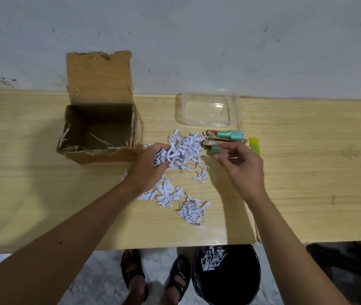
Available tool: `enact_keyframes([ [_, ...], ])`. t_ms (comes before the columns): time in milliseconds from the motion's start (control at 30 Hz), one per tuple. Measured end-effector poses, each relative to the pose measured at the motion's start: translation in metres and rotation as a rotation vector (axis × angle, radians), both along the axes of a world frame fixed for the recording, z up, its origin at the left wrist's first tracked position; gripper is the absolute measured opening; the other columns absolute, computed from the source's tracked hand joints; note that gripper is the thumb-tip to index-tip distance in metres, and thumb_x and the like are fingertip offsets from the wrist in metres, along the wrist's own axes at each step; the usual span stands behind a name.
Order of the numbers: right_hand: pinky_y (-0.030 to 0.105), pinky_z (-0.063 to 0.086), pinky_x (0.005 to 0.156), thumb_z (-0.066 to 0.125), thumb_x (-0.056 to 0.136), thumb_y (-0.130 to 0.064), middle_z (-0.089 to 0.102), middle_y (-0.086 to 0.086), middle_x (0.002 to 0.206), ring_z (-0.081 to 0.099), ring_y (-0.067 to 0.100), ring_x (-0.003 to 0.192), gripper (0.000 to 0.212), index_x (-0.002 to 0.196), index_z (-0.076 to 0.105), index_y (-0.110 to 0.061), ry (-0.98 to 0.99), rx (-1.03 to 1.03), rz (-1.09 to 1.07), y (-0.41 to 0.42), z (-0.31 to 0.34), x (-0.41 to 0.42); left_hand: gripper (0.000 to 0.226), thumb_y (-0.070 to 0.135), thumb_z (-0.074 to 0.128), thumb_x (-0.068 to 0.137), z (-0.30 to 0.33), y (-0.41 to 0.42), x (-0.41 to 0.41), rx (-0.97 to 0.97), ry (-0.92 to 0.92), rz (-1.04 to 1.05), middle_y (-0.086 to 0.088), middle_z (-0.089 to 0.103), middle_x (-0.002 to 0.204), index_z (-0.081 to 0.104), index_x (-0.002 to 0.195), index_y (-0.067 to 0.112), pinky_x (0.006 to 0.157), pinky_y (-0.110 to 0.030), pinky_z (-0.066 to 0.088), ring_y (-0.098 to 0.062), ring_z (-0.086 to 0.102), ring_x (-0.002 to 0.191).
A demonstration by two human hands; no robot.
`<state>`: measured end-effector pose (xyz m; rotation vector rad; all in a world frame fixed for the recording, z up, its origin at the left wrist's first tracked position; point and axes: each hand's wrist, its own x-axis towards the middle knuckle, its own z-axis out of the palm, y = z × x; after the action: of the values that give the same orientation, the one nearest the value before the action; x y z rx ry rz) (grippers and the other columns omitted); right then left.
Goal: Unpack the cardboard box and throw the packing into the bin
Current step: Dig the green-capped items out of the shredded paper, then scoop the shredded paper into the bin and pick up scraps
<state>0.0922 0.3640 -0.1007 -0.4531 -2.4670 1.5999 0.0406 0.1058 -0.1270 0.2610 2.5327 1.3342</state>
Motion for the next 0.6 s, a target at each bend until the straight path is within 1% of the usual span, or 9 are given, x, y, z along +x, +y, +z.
enact_keyframes([
  [67,0.031,0.059,0.09,0.087,0.082,-0.015,0.078,-0.011,0.099,0.073,0.009,0.093,0.024,0.102,0.078,-0.027,0.026,0.031,0.129,-0.016,0.001,0.0,0.039,0.004,0.071,0.097,0.0,-0.004,0.005,0.024,0.03,0.017,0.0,0.073,0.117,0.065,0.134,0.017,0.082,-0.012,0.046,-0.005,0.065,0.095],
  [133,0.033,0.056,0.096,0.088,0.081,-0.024,0.077,-0.01,0.108,0.07,0.008,0.105,0.025,0.104,0.079,-0.028,0.068,0.107,0.218,-0.027,0.0,-0.003,0.044,0.009,0.076,0.095,0.003,-0.007,0.01,0.039,0.107,0.027,0.003,0.071,0.127,0.064,0.136,0.019,0.095,-0.018,0.049,-0.008,0.066,0.113],
  [267,0.036,0.052,0.102,0.084,0.078,-0.043,0.069,-0.003,0.127,0.063,0.014,0.12,0.047,0.119,0.074,-0.021,0.135,0.197,0.352,-0.041,0.001,-0.017,0.058,0.008,0.083,0.089,0.0,-0.016,0.015,-0.036,0.357,-0.062,-0.006,0.061,0.146,0.059,0.142,0.008,0.118,-0.025,0.041,-0.016,0.055,0.138],
  [300,0.032,0.05,0.104,0.083,0.077,-0.048,0.064,-0.002,0.135,0.06,0.014,0.126,0.055,0.125,0.071,-0.023,0.12,0.225,0.373,-0.043,0.0,-0.02,0.059,0.009,0.083,0.089,-0.001,-0.018,0.016,-0.059,0.39,-0.09,-0.008,0.058,0.149,0.058,0.143,0.007,0.121,-0.024,0.038,-0.018,0.053,0.142],
  [333,0.022,0.044,0.107,0.084,0.076,-0.051,0.059,-0.002,0.143,0.055,0.013,0.132,0.063,0.132,0.067,-0.026,0.089,0.242,0.396,-0.045,-0.001,-0.024,0.059,0.009,0.082,0.091,-0.002,-0.021,0.019,-0.072,0.41,-0.114,-0.01,0.055,0.153,0.057,0.144,0.006,0.122,-0.024,0.035,-0.019,0.05,0.146],
  [400,0.005,0.028,0.108,0.087,0.073,-0.055,0.045,-0.005,0.157,0.041,0.007,0.143,0.081,0.145,0.057,-0.031,0.006,0.233,0.445,-0.049,-0.004,-0.029,0.06,0.012,0.079,0.093,-0.002,-0.025,0.025,-0.075,0.405,-0.153,-0.01,0.047,0.161,0.053,0.148,0.005,0.125,-0.024,0.031,-0.019,0.042,0.153],
  [433,0.005,0.023,0.11,0.087,0.072,-0.057,0.038,-0.007,0.162,0.034,0.006,0.148,0.089,0.15,0.051,-0.033,-0.025,0.234,0.473,-0.05,-0.006,-0.03,0.063,0.014,0.078,0.095,-0.003,-0.027,0.029,-0.074,0.395,-0.174,-0.01,0.043,0.164,0.05,0.15,0.005,0.126,-0.025,0.029,-0.019,0.038,0.156],
  [500,0.015,0.018,0.114,0.087,0.072,-0.06,0.028,-0.008,0.168,0.021,0.006,0.156,0.096,0.155,0.044,-0.035,-0.071,0.258,0.528,-0.052,-0.007,-0.033,0.07,0.019,0.076,0.096,-0.005,-0.033,0.034,-0.08,0.382,-0.209,-0.009,0.038,0.168,0.044,0.155,0.003,0.128,-0.029,0.027,-0.018,0.03,0.16],
  [600,0.028,0.02,0.12,0.086,0.075,-0.059,0.027,-0.006,0.169,0.018,0.011,0.158,0.099,0.158,0.039,-0.032,-0.085,0.347,0.594,-0.053,-0.009,-0.035,0.078,0.026,0.077,0.095,-0.01,-0.043,0.039,-0.083,0.326,-0.21,-0.004,0.036,0.17,0.038,0.16,0.004,0.129,-0.032,0.028,-0.015,0.029,0.16],
])
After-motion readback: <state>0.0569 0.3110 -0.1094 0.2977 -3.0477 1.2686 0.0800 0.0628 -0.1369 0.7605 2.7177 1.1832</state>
